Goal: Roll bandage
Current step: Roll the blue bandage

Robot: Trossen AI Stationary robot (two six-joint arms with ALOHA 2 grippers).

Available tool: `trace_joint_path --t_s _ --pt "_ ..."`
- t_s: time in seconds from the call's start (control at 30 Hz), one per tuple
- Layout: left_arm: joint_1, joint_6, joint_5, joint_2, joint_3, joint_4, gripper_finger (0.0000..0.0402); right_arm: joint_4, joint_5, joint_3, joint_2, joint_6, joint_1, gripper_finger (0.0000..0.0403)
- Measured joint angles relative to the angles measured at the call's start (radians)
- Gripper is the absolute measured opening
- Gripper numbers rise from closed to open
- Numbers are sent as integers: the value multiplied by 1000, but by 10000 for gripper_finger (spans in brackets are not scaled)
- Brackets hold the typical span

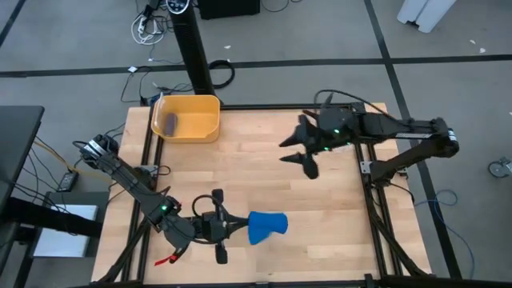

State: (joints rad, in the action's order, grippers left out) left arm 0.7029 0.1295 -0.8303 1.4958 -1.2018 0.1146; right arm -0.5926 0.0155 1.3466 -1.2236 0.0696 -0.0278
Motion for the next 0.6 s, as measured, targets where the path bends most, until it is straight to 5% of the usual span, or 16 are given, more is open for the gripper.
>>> trace_joint_path --t_s 0.17,0.3,0.6 --pt "-1 -8 -62 -36 0 27 3 158 -15 -235 136 -14 -114 187" --pt "-9 -5 -78 -62 0 84 3 525 -46 -518 213 -20 -201 187" --pt "-16 106 -107 -79 -61 144 3 1380 -176 -924 46 -36 -320 179"
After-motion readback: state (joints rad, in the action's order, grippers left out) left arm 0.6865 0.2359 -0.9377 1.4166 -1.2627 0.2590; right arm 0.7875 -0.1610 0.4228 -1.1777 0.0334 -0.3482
